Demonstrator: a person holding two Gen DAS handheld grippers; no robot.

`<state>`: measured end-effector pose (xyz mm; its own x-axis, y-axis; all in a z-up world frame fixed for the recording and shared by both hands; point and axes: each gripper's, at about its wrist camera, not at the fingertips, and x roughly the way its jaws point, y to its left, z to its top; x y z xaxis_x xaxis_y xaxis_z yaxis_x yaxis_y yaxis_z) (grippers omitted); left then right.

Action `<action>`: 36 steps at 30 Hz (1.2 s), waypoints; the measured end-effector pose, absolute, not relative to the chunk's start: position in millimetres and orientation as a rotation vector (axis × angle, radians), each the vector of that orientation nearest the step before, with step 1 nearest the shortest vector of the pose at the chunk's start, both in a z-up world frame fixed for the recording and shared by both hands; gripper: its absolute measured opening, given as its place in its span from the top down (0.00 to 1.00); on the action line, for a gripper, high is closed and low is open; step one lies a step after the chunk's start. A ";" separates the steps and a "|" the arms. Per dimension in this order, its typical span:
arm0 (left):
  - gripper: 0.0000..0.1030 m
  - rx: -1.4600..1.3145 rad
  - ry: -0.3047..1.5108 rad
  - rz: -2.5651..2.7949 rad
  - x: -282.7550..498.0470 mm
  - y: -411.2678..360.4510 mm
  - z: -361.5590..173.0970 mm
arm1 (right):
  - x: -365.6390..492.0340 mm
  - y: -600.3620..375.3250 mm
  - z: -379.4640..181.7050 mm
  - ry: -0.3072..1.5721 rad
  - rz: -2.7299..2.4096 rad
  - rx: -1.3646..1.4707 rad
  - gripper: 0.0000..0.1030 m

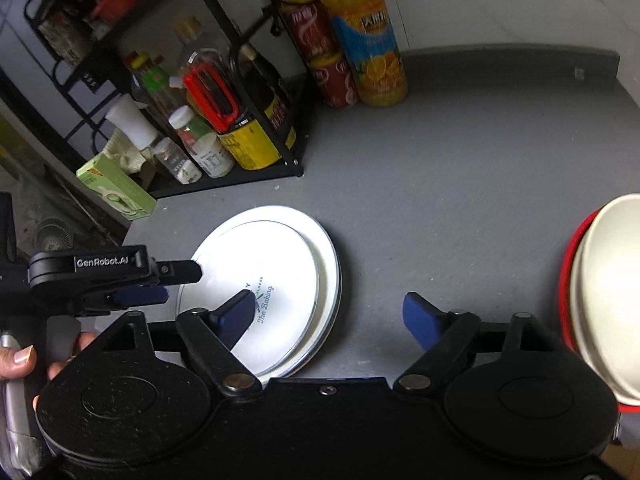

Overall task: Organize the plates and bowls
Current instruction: 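Move both grippers from the plate stack to the cream and red bowl stack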

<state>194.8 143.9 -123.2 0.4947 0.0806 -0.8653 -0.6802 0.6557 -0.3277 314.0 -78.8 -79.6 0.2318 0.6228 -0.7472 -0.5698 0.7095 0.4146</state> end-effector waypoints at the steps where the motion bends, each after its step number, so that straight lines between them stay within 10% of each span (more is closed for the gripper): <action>1: 0.34 -0.731 0.946 0.507 195.8 139.2 -121.3 | 313.9 -81.7 -78.2 1.049 0.823 0.060 0.14; 8: 0.10 -0.699 0.905 0.497 201.6 103.4 -101.3 | 310.7 -116.7 -67.1 1.007 0.837 0.062 0.06; 36: 0.00 -0.583 0.895 0.349 254.7 -46.7 -75.7 | 327.9 -269.7 -67.0 0.934 0.647 0.173 0.01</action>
